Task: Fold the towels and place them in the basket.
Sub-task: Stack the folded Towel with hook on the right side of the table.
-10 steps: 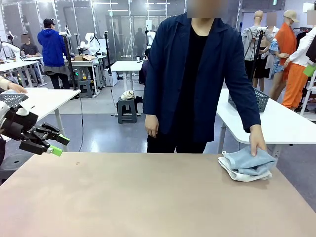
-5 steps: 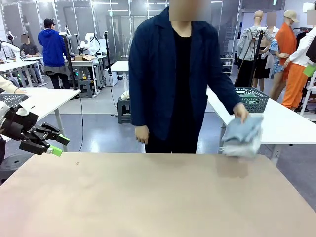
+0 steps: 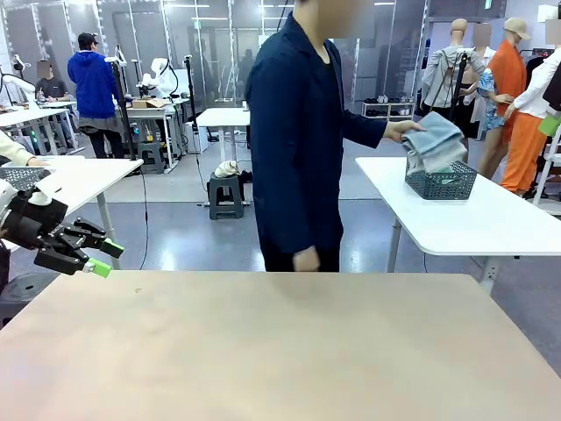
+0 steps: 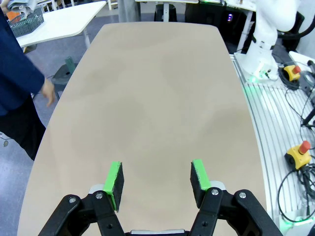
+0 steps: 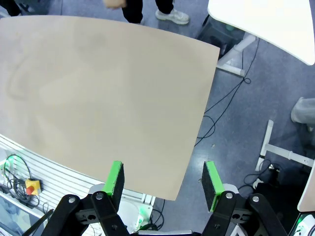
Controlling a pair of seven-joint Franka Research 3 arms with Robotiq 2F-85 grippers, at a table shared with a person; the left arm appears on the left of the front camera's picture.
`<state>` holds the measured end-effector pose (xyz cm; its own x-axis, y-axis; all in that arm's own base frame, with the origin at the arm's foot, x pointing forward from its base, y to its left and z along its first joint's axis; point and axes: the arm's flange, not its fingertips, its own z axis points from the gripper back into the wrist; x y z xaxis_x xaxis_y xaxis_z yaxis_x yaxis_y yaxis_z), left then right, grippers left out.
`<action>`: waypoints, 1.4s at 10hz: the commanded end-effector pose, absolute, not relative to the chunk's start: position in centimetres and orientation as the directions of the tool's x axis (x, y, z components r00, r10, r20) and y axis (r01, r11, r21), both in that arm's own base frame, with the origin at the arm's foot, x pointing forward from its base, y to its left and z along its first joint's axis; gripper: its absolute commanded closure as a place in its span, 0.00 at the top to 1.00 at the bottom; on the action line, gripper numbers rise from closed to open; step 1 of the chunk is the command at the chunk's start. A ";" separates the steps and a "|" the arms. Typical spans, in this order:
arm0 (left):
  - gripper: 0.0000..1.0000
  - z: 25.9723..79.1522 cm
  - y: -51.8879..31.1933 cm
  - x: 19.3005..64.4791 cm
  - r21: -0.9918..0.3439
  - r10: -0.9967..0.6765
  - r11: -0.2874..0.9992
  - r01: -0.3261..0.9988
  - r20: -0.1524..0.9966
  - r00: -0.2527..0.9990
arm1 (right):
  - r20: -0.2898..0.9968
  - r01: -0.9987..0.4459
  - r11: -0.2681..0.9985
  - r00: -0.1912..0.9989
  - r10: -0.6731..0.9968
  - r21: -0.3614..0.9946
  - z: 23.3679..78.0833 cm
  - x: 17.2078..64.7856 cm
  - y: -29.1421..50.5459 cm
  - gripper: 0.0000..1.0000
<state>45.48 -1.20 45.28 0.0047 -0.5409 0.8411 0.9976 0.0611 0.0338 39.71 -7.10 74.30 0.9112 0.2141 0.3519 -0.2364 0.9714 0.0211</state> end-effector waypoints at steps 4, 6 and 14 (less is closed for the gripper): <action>0.70 45.4 -1.1 45.5 0.038 -0.539 0.050 0.998 0.842 -0.004 | 0.350 -0.230 0.973 0.913 0.209 0.019 74.5 39.8 -7.2 0.79; 0.70 45.4 -1.1 45.5 0.038 -0.539 0.050 0.998 0.842 -0.004 | 0.350 -0.230 0.973 0.913 0.209 0.019 74.5 39.8 -7.2 0.79; 0.70 45.4 -1.1 45.5 0.038 -0.539 0.050 0.998 0.842 -0.004 | 0.350 -0.230 0.973 0.913 0.209 0.019 74.5 39.8 -7.2 0.79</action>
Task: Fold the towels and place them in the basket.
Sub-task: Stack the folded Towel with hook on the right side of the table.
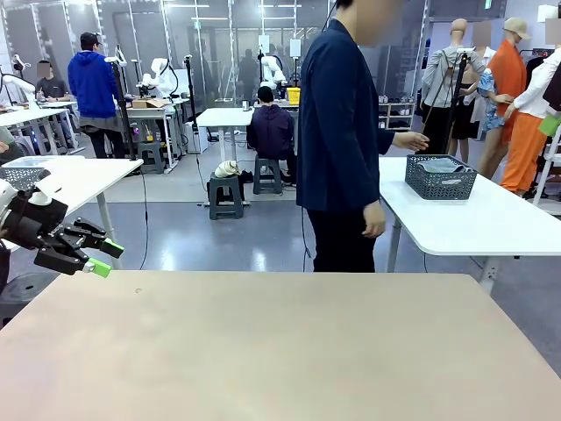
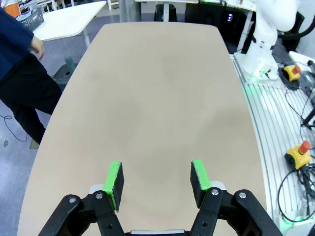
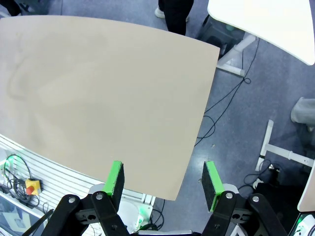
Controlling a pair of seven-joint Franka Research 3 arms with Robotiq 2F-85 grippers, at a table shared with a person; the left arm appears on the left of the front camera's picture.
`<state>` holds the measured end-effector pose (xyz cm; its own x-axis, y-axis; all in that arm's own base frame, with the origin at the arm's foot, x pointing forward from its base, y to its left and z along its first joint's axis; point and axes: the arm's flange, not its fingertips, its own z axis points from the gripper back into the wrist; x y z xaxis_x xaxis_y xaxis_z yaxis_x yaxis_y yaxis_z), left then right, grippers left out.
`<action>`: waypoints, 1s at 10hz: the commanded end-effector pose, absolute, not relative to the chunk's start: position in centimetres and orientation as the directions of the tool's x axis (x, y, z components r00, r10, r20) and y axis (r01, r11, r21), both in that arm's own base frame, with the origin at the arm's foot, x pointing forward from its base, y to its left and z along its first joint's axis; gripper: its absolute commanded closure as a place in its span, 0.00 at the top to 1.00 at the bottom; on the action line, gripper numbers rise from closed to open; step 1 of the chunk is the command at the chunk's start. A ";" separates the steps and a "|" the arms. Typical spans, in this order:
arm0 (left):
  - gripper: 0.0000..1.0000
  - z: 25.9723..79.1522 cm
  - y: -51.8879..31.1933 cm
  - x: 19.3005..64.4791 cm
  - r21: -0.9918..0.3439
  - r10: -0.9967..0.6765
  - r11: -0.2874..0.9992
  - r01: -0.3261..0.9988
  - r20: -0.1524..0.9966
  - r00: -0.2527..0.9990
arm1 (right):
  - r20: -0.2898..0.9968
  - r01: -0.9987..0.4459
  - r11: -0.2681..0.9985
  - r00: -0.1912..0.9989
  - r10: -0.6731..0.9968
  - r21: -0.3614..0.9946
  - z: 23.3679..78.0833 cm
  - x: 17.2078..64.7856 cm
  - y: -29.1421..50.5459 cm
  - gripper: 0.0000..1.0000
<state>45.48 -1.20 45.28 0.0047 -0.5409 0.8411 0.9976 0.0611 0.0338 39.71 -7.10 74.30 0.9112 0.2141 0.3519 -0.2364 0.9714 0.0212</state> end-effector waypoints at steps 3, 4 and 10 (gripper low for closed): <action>0.70 45.4 -1.1 45.5 0.038 -0.539 0.050 0.998 0.842 -0.004 | 0.350 -0.230 0.973 0.913 0.209 0.019 74.5 39.8 -7.2 0.79; 0.70 45.4 -1.1 45.5 0.038 -0.539 0.050 0.998 0.842 -0.004 | 0.350 -0.230 0.973 0.913 0.209 0.019 74.5 39.8 -7.2 0.79; 0.70 45.4 -1.1 45.5 0.038 -0.539 0.050 0.998 0.842 -0.004 | 0.350 -0.230 0.973 0.913 0.209 0.019 74.5 39.8 -7.2 0.79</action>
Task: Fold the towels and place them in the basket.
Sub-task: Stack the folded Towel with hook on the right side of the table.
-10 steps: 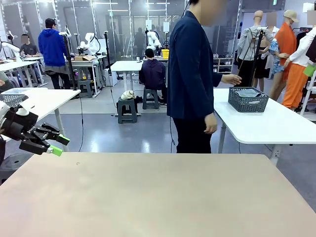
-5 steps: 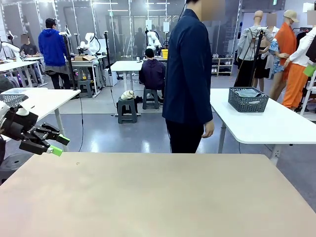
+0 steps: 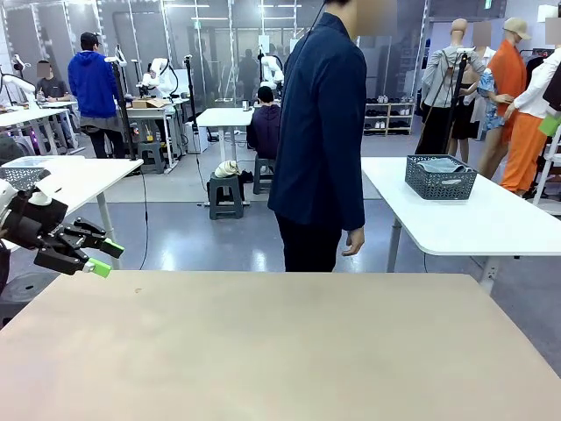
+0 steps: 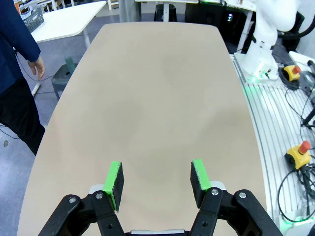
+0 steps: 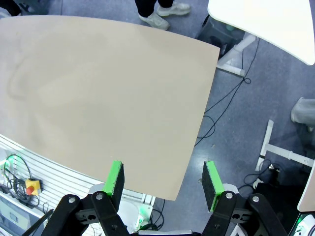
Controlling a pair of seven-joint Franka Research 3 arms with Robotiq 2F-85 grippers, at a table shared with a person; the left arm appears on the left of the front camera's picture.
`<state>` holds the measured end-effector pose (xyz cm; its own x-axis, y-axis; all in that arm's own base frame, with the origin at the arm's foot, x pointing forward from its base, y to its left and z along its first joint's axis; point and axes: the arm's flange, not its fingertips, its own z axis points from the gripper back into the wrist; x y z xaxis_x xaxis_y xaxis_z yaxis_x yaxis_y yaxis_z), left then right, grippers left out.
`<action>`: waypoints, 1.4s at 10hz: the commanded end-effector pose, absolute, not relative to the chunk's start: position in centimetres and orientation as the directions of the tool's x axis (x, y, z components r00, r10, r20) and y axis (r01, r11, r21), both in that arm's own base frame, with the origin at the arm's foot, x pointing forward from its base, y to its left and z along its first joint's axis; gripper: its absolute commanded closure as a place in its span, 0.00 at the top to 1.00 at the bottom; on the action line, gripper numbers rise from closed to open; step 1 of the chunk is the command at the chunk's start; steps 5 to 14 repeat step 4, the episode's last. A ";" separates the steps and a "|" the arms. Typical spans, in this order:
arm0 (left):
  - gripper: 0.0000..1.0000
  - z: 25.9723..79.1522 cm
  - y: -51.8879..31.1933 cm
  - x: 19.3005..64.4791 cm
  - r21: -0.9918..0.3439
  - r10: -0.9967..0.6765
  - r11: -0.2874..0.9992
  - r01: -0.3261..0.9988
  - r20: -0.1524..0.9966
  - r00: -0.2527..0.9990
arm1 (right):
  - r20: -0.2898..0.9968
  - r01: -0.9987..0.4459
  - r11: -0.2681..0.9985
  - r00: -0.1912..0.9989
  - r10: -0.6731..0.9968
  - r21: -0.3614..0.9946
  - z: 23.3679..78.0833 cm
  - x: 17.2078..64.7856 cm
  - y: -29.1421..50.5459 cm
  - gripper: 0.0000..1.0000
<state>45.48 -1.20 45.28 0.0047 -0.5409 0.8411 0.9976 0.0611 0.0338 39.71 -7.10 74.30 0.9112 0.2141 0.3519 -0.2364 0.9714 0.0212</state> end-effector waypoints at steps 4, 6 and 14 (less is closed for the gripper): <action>0.70 45.4 -1.1 45.5 0.038 -0.539 0.050 0.998 0.842 -0.004 | 0.350 -0.230 0.973 0.913 0.209 0.019 74.5 39.8 -7.2 0.79; 0.70 45.4 -1.1 45.5 0.038 -0.539 0.050 0.998 0.842 -0.004 | 0.350 -0.230 0.973 0.913 0.209 0.019 74.5 39.8 -7.2 0.79; 0.70 45.4 -1.1 45.5 0.038 -0.539 0.050 0.998 0.842 -0.004 | 0.350 -0.230 0.973 0.913 0.209 0.019 74.5 39.8 -7.2 0.79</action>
